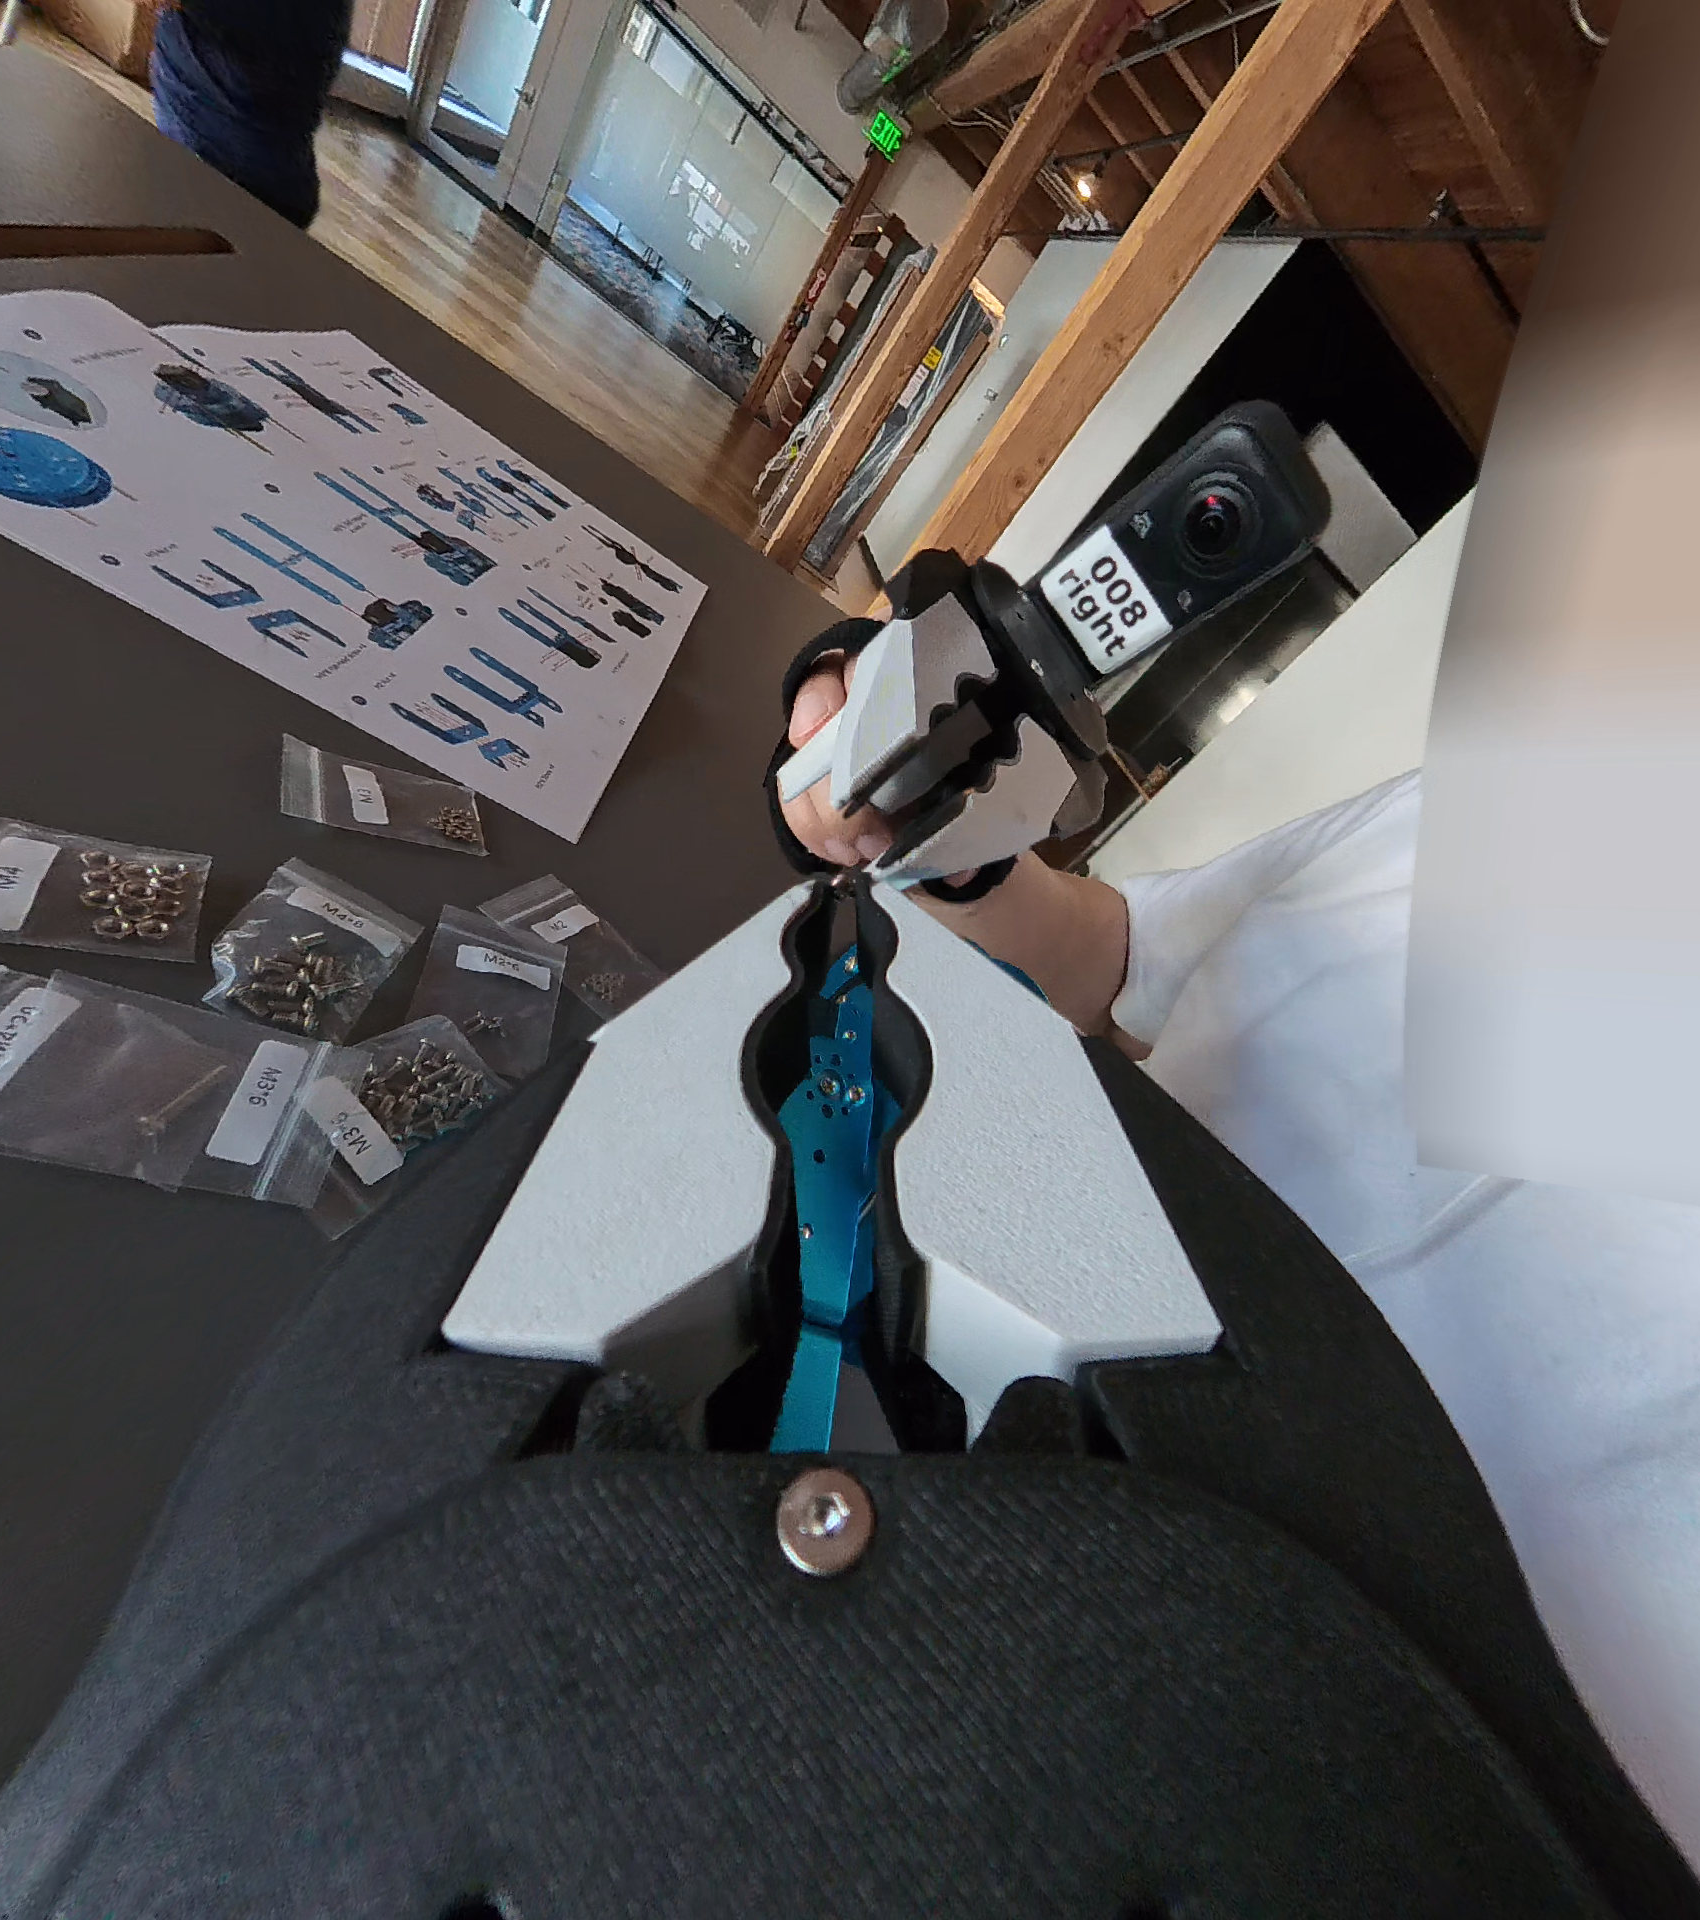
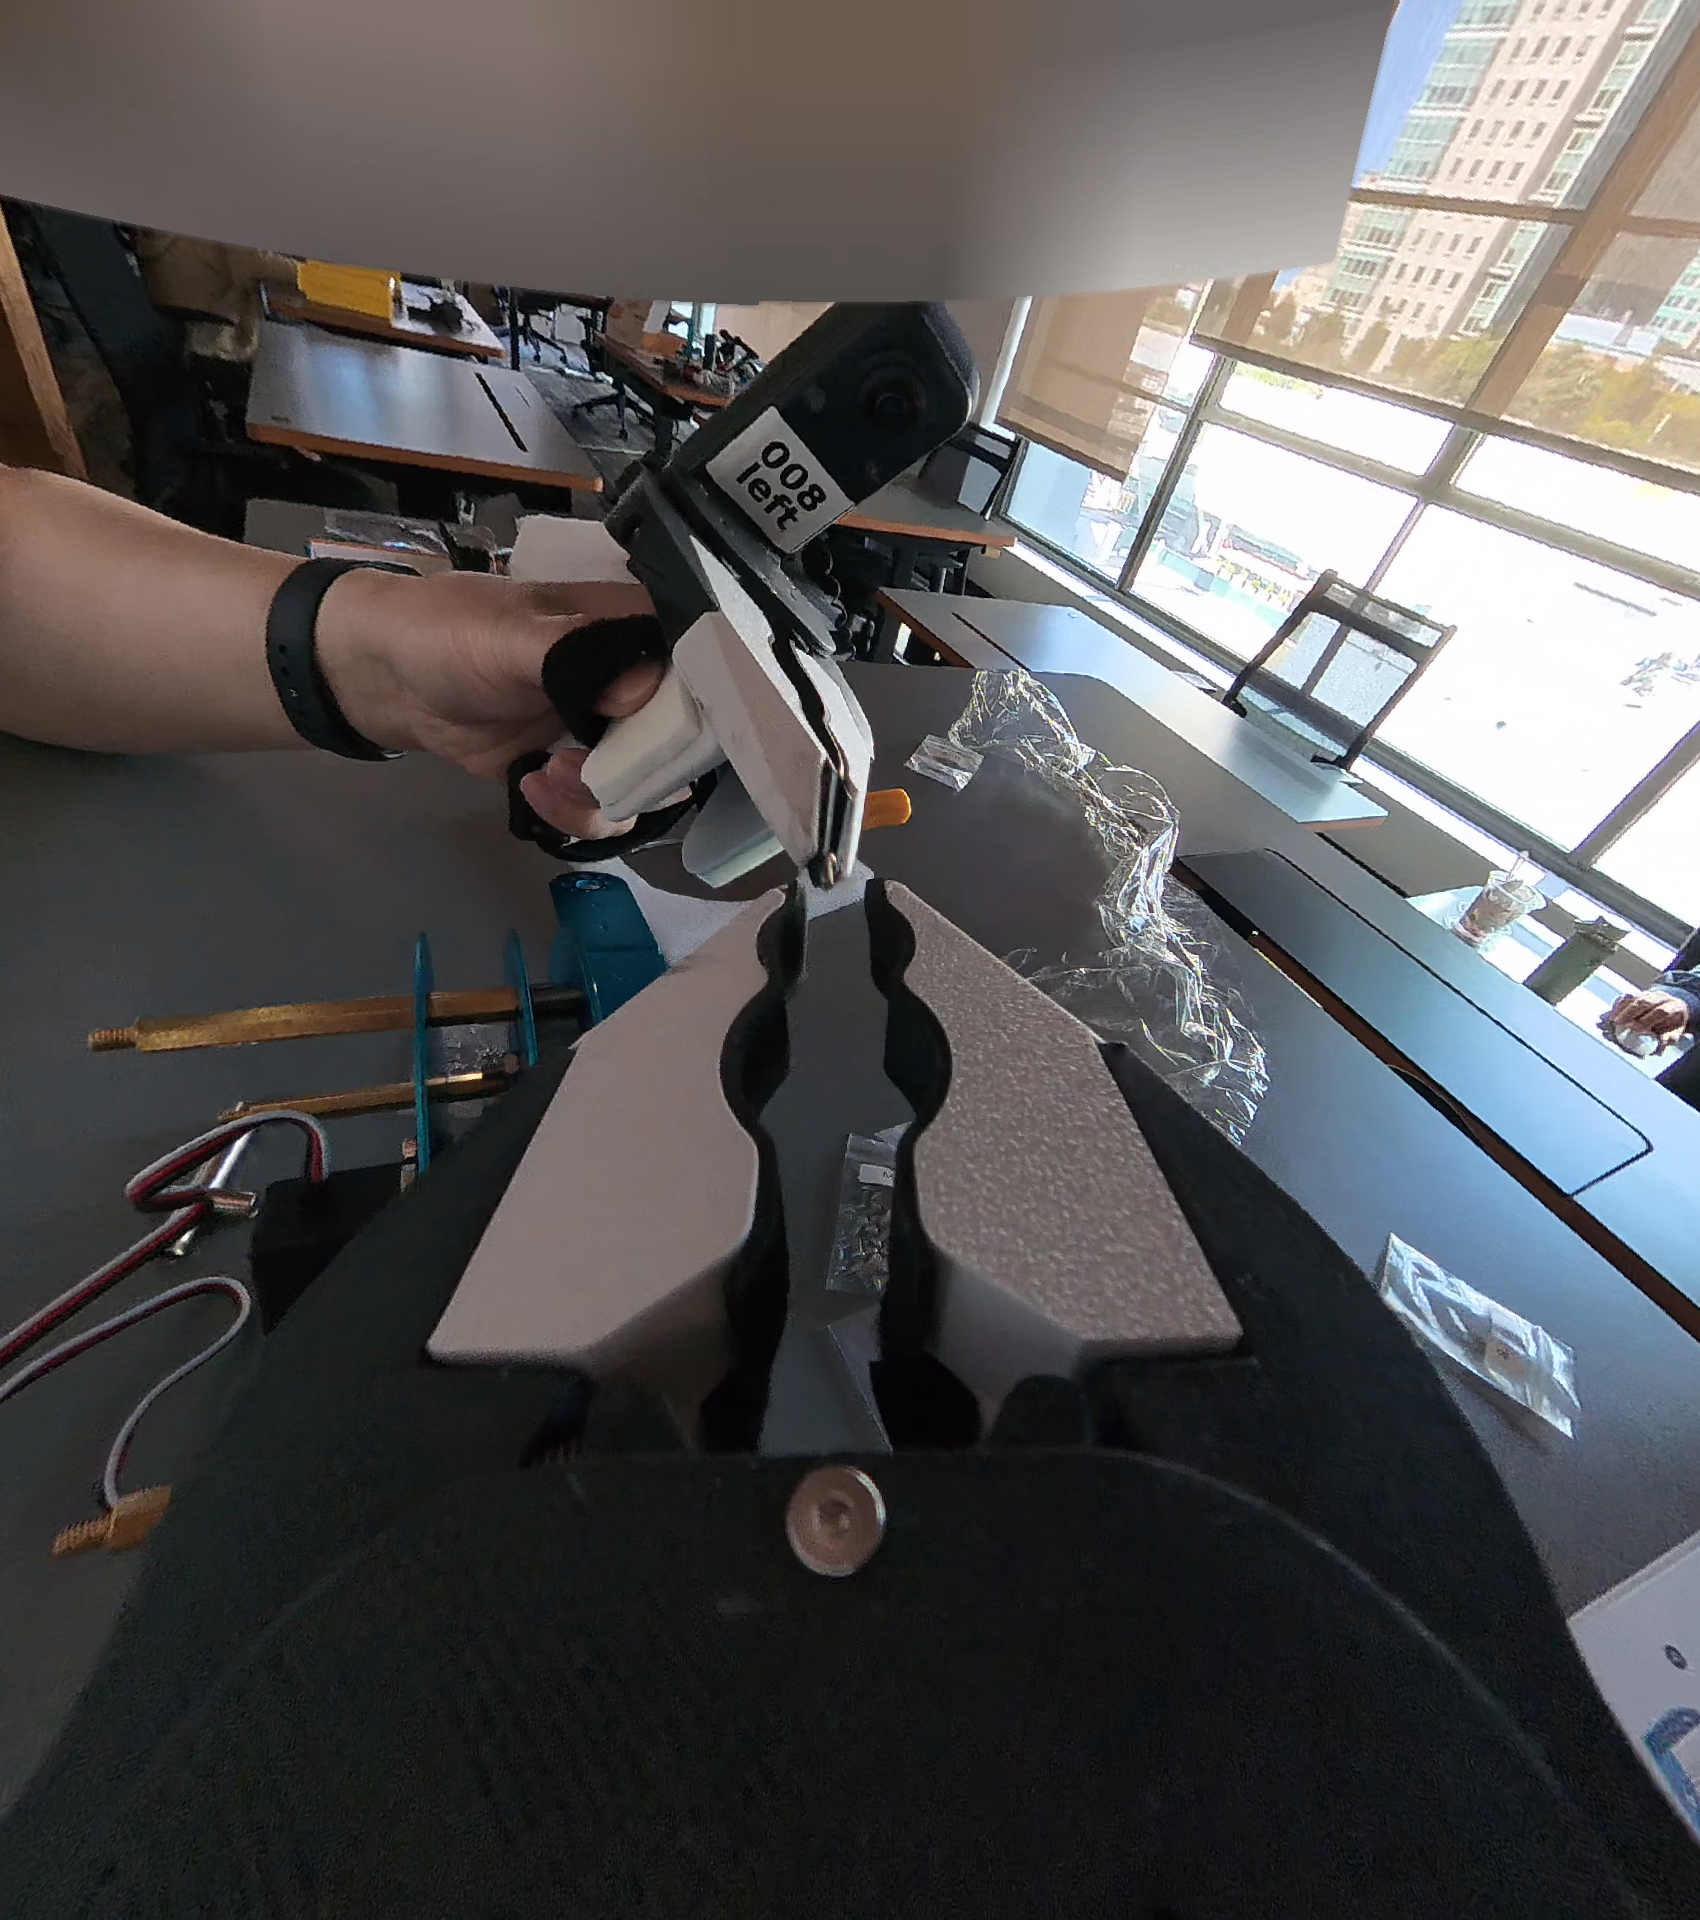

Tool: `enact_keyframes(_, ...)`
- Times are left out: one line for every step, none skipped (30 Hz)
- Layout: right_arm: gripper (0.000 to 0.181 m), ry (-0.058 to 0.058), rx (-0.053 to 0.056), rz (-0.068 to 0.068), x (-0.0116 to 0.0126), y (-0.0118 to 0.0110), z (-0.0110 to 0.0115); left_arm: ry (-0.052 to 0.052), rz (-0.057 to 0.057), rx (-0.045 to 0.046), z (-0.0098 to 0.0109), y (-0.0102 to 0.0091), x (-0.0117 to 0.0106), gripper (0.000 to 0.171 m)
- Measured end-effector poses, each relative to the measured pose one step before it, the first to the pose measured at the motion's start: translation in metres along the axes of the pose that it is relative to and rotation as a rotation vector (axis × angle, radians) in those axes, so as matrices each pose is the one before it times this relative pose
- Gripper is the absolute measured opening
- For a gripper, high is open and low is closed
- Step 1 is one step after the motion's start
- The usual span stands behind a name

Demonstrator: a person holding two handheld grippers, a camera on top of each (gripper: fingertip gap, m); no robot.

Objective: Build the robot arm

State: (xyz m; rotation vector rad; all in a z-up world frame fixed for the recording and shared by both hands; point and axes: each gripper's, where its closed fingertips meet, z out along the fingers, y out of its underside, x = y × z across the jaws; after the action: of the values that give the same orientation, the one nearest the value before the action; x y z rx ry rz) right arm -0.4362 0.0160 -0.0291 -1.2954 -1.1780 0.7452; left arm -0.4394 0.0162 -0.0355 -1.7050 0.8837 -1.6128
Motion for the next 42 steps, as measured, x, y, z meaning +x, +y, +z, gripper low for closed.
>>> enact_keyframes(0.011, -0.0026, 0.0055, 0.0110, 0.00066, -0.00014, -0.00203, -0.0025, 0.0048, -0.00839, -0.00216, 0.00050, 0.00030, 0.003)
enact_keyframes(0.012, -0.0095, 0.0040, 0.0110, -0.00050, -0.00001, -0.00222, -0.0060, 0.0055, -0.01646, -0.00205, 0.00153, -0.00032, 0.003)
enact_keyframes(0.013, -0.0119, -0.0007, 0.0146, -0.00099, 0.00053, -0.00255, -0.0041, 0.0033, -0.02024, -0.00204, 0.00195, -0.00019, 0.003)
enact_keyframes(0.014, -0.0084, 0.0001, 0.0159, -0.00049, 0.00070, -0.00305, -0.0024, 0.0027, -0.01907, -0.00207, 0.00181, 0.00008, 0.003)
enact_keyframes(0.014, -0.0110, 0.0003, 0.0135, -0.00081, 0.00137, -0.00338, 0.0005, -0.0016, -0.02769, -0.00193, 0.00272, 0.00035, 0.003)
enact_keyframes(0.015, -0.0198, -0.0054, 0.0119, -0.00191, 0.00240, -0.00335, 0.0013, 0.0019, -0.02661, -0.00163, 0.00243, 0.00078, 0.003)
enact_keyframes(0.015, -0.0155, -0.0081, 0.0099, -0.00127, 0.00242, -0.00320, 0.0015, 0.0075, -0.03048, -0.00117, 0.00292, 0.00109, 0.003)
enact_keyframes(0.016, -0.0152, -0.0037, 0.0027, -0.00122, 0.00145, -0.00288, -0.0080, 0.0113, -0.03599, -0.00067, 0.00343, 0.00024, 0.003)
enact_keyframes(0.017, -0.0313, -0.0020, 0.0001, -0.00365, 0.00073, -0.00257, -0.0176, 0.0210, -0.03221, 0.00004, 0.00311, -0.00038, 0.003)
enact_keyframes(0.018, -0.0386, -0.0067, 0.0056, -0.00469, 0.00097, -0.00192, -0.0130, 0.0249, -0.03242, 0.00082, 0.00300, 0.00082, 0.003)
enact_keyframes(0.022, -0.0490, -0.0099, 0.0144, -0.00625, 0.00129, -0.00138, -0.0085, 0.0232, -0.03163, 0.00174, 0.00304, 0.00148, 0.003)
enact_keyframes(0.026, -0.0571, -0.0130, 0.0235, -0.00767, 0.00202, -0.00083, -0.0101, 0.0201, -0.02752, 0.00243, 0.00230, 0.00107, 0.003)
enact_keyframes(0.027, -0.0416, -0.0128, 0.0210, -0.00565, 0.00239, -0.00043, -0.0040, 0.0195, -0.02167, 0.00289, 0.00178, 0.00159, 0.003)
enact_keyframes(0.027, -0.0308, -0.0091, 0.0122, -0.00450, 0.00222, 0.00001, 0.0083, 0.0171, -0.02194, 0.00304, 0.00187, 0.00313, 0.003)
enact_keyframes(0.026, -0.0221, -0.0135, 0.0055, -0.00356, 0.00273, 0.00063, 0.0039, 0.0126, -0.02882, 0.00291, 0.00266, 0.00171, 0.003)
enact_keyframes(0.026, -0.0066, -0.0154, 0.0004, -0.00108, 0.00287, 0.00103, -0.0066, 0.0115, -0.03424, 0.00260, 0.00319, -0.00059, 0.003)
enact_keyframes(0.026, 0.0019, -0.0115, -0.0016, 0.00035, 0.00238, 0.00135, -0.0070, 0.0154, -0.02812, 0.00211, 0.00220, -0.00078, 0.003)
enact_keyframes(0.025, 0.0015, -0.0059, 0.0002, 0.00036, 0.00157, 0.00143, -0.0086, 0.0145, -0.01895, 0.00161, 0.00083, -0.00139, 0.003)
enact_keyframes(0.025, -0.0029, -0.0069, 0.0006, -0.00040, 0.00153, 0.00122, -0.0064, 0.0086, -0.01535, 0.00126, 0.00021, -0.00151, 0.003)
enact_keyframes(0.025, -0.0009, -0.0053, 0.0004, -0.00031, 0.00105, 0.00108, 0.0096, 0.0051, -0.01767, 0.00140, 0.00047, 0.00079, 0.003)
enact_keyframes(0.024, 0.0011, 0.0016, 0.0012, 0.00017, -0.00006, 0.00026, 0.0051, 0.0039, -0.01967, 0.00154, 0.00083, 0.00012, 0.003)
enact_keyframes(0.023, -0.0025, -0.0019, 0.0012, -0.00052, 0.00009, 0.00013, -0.0023, 0.0073, -0.01678, 0.00138, 0.00080, -0.00072, 0.003)
enact_keyframes(0.023, 0.0001, -0.0027, 0.0009, -0.00004, 0.00012, -0.00005, 0.0010, 0.0078, -0.01426, 0.00130, 0.00060, 0.00001, 0.003)
enact_keyframes(0.023, 0.0003, -0.0037, 0.0029, 0.00005, 0.00011, 0.00003, -0.0075, 0.0058, -0.00901, 0.00083, -0.00012, -0.00132, 0.003)
enact_keyframes(0.023, -0.0011, -0.0015, 0.0038, -0.00011, 0.00009, 0.00027, -0.0036, 0.0047, -0.00302, 0.00047, -0.00070, -0.00105, 0.003)
enact_keyframes(0.022, -0.0024, 0.0012, 0.0041, -0.00022, 0.00007, 0.00034, 0.0081, 0.0011, -0.00416, 0.00038, -0.00055, 0.00052, 0.003)
enact_keyframes(0.022, -0.0042, -0.0002, 0.0055, -0.00026, 0.00044, 0.00029, 0.0050, -0.0017, -0.00512, 0.00032, -0.00041, -0.00025, 0.003)
enact_keyframes(0.022, -0.0032, -0.0019, 0.0066, 0.00021, 0.00061, 0.00034, -0.0011, 0.0008, -0.00426, 0.00014, -0.00051, -0.00103, 0.003)
enact_keyframes(0.022, -0.0018, -0.0044, 0.0042, 0.00018, 0.00084, 0.00025, 0.0064, 0.0045, -0.00670, 0.00032, -0.00001, 0.00037, 0.003)
enact_keyframes(0.022, 0.0006, -0.0037, 0.0004, 0.00019, 0.00066, 0.00030, 0.0003, 0.0035, -0.01125, 0.00044, 0.00055, -0.00040, 0.003)
enact_keyframes(0.022, 0.0007, 0.0014, -0.0019, 0.00003, -0.00031, 0.00017, -0.0060, 0.0050, -0.01162, 0.00036, 0.00071, -0.00120, 0.003)
enact_keyframes(0.021, 0.0003, 0.0008, -0.0026, -0.00017, -0.00024, 0.00015, 0.0080, 0.0060, -0.01004, 0.00048, 0.00049, 0.00131, 0.003)
enact_keyframes(0.021, 0.0003, 0.0006, -0.0010, 0.00001, -0.00011, 0.00014, 0.0077, 0.0031, -0.00819, 0.00042, 0.00015, 0.00132, 0.003)
enact_keyframes(0.021, -0.0005, 0.0001, 0.0009, -0.00003, 0.00008, 0.00003, -0.0086, 0.0027, -0.00841, 0.00032, 0.00039, -0.00119, 0.003)
enact_keyframes(0.021, -0.0002, -0.0006, 0.0007, -0.00008, 0.00009, -0.00005, -0.0039, 0.0046, -0.01294, 0.00043, 0.00107, -0.00037, 0.003)
enact_keyframes(0.021, 0.0003, -0.0009, -0.0009, 0.00000, -0.00007, -0.00011, -0.0043, 0.0033, -0.01407, 0.00045, 0.00103, -0.00020, 0.003)
enact_keyframes(0.021, 0.0011, -0.0001, -0.0023, -0.00010, -0.00015, -0.00014, -0.0111, 0.0042, -0.00720, 0.00031, 0.00012, -0.00129, 0.003)
enact_keyframes(0.021, 0.0014, 0.0009, -0.0029, -0.00011, -0.00038, -0.00009, -0.0063, 0.0042, -0.00651, 0.00023, 0.00017, -0.00051, 0.003)
enact_keyframes(0.020, 0.0011, 0.0004, -0.0029, -0.00025, -0.00038, -0.00025, 0.0017, 0.0020, -0.01010, 0.00044, 0.00045, 0.00059, 0.003)
enact_keyframes(0.020, 0.0004, 0.0006, -0.0022, -0.00030, -0.00033, -0.00012, -0.0027, 0.0003, -0.00691, 0.00042, 0.00018, -0.00031, 0.003)
enact_keyframes(0.020, -0.0003, 0.0019, -0.0014, -0.00027, -0.00047, -0.00022, -0.0047, 0.0006, -0.00510, 0.00019, -0.00002, -0.00055, 0.003)
enact_keyframes(0.020, -0.0012, 0.0024, -0.0006, -0.00034, -0.00057, -0.00010, 0.0018, -0.0005, -0.00497, 0.00026, 0.00003, 0.00041, 0.003)
